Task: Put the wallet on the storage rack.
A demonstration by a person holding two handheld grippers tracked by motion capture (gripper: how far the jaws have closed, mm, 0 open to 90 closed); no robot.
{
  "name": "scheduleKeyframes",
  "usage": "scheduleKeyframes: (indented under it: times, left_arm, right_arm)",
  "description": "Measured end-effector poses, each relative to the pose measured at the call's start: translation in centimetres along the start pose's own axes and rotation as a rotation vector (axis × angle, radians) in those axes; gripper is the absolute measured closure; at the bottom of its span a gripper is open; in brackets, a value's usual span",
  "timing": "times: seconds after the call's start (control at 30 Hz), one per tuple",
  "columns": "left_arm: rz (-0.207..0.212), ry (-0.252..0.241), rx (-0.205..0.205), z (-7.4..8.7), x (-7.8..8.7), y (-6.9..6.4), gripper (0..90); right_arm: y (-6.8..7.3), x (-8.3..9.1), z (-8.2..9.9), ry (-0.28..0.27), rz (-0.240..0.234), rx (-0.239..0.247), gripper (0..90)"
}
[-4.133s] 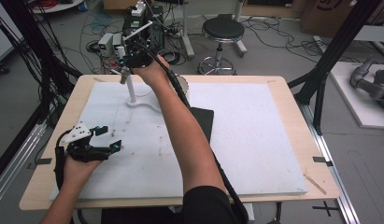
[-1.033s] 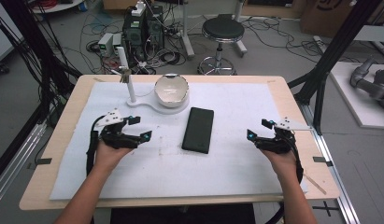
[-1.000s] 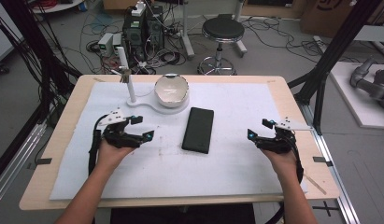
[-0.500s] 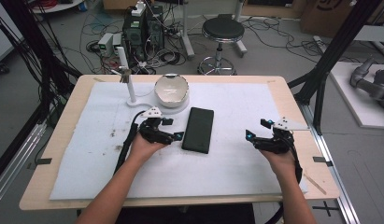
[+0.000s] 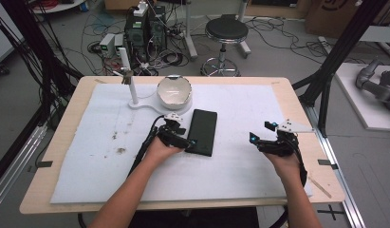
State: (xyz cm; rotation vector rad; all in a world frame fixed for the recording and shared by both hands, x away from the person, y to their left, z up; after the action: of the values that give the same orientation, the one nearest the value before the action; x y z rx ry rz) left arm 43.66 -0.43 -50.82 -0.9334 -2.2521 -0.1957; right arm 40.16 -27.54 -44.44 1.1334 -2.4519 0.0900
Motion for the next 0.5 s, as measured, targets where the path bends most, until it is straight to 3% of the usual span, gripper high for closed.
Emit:
scheduleKeyframes:
  times: [0.17, 0.23, 0.33, 0.5]
  left_arm:
    - [-0.016, 0.007, -0.012, -0.03, -0.08, -0.42, 17.9]
    - [0.000, 0.003, -0.004, -0.03, -0.09, -0.91, 27.3]
    - [-0.026, 0.008, 0.003, -0.05, -0.16, -1.05, 27.6]
    - [-0.017, 0.002, 0.011, -0.07, -0.18, -1.01, 32.2]
  right_arm:
    - [0.04, -0.14, 0.08, 0.009, 0.001, 0.005, 19.3]
    - [0.05, -0.13, 0.09, 0.012, 0.003, 0.012, 19.3]
    - [0.07, -0.16, 0.14, 0.015, 0.001, 0.009, 19.3]
    - [-0.01, -0.38, 0.21, 0.024, 0.005, 0.012, 19.3]
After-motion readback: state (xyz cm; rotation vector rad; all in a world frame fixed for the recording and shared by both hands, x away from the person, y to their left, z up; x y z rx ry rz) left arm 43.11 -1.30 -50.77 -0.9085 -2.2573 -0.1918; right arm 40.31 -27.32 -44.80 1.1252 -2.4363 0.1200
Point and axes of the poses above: each handheld gripper's, and its own axes: x roughly backward along the jaws, z roughly out of its underside, y roughly to its left, the point moved 9 cm from there along -x, roughly forward along the jaws, and after that the axes turned 14 degrees about -z, right-handed, at the moved point
